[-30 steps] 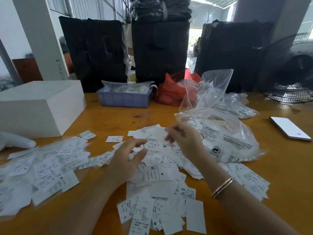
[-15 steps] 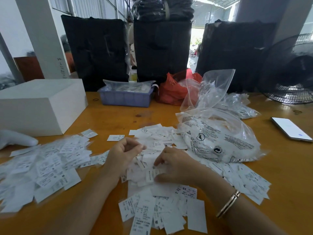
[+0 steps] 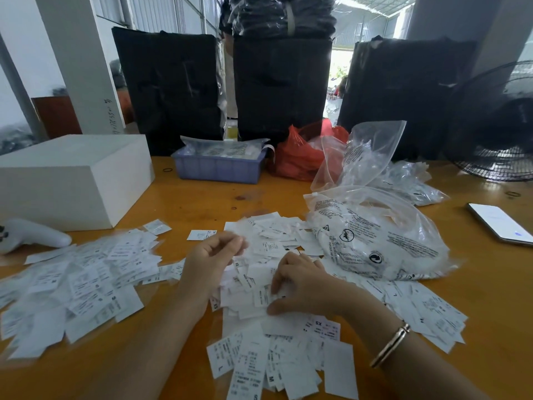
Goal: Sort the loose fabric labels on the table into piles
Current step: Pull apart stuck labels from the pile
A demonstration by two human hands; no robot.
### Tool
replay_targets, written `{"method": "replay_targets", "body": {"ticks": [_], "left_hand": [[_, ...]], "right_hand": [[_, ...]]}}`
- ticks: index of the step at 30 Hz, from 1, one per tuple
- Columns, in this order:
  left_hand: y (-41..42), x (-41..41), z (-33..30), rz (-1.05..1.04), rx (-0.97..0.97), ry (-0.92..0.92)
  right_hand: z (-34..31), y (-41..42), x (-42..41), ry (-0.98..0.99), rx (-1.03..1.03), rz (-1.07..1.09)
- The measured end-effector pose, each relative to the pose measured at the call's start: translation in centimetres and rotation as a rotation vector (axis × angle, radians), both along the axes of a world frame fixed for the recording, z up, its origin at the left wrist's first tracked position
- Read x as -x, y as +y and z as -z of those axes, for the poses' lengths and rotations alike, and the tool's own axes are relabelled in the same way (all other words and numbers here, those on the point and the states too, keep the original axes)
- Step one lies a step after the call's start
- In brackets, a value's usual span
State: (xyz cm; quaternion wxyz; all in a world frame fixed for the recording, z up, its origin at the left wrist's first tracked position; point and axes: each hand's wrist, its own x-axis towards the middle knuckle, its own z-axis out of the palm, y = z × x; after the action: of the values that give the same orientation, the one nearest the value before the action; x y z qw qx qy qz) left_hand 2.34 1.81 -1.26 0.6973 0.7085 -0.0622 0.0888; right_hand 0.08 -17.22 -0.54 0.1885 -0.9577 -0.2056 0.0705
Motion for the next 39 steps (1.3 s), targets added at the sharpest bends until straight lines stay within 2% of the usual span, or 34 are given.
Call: {"method": "replay_targets", "body": {"ticks": [2,8,12,17,20,22,24,28,30,33,35,37,39], "left_hand": [[-0.1,0.0,-0.1,-0.005,0.014,0.020],[-0.2,0.2,-0.3,-0.033,-0.025,-0.006],[-0.1,0.3,-0.3,-0.004,-0.031,-0.021],[0.1,0.3,-0.5,-0.077,0.069,0.002],[0.5,0.2,-1.0,-0.189,0.197,-0.013],[0.7,0.3,-1.4,-0.289,0.160,-0.089],[0.8,0.6,-1.7,-0.367,0.080,-0.165],[1.1,0.6,-1.7,-0.405,-0.081,-0.266],[1.1,0.3,-1.3,-0.391,-0.073,-0.246],[1.0,-0.1,-0.7,-0.351,-0.034,-0.189],[0.7,-0.2,-0.5,-0.299,-0.038,-0.176],[0.5,-0.3,-0.3,-0.253,-0.074,-0.177],[0.3,-0.2,0.0,-0.235,-0.114,-0.187]], "right_hand": [[-0.1,0.0,-0.1,0.004,-0.051,0.009],[0.4,-0.6,-0.4,-0.185,-0.214,0.076],[0.8,-0.6,-0.6,-0.237,-0.388,0.165],[0.4,0.4,-0.7,-0.308,-0.552,0.274],[-0.2,3.1,-1.1,-0.517,-0.413,0.226],[-0.1,5.4,-1.9,-0.605,-0.294,0.153],[0.1,7.6,-2.9,-0.600,-0.227,0.105],[0.9,9.3,-4.3,-0.430,-0.097,-0.079],[1.0,8.2,-4.5,-0.412,-0.151,-0.027],[0.8,4.8,-4.8,-0.386,-0.242,0.221],[1.0,2.1,-4.6,-0.340,-0.169,0.308],[1.3,0.5,-4.1,-0.273,-0.047,0.297],[1.7,0.0,-3.6,-0.277,-0.015,0.268]]}}
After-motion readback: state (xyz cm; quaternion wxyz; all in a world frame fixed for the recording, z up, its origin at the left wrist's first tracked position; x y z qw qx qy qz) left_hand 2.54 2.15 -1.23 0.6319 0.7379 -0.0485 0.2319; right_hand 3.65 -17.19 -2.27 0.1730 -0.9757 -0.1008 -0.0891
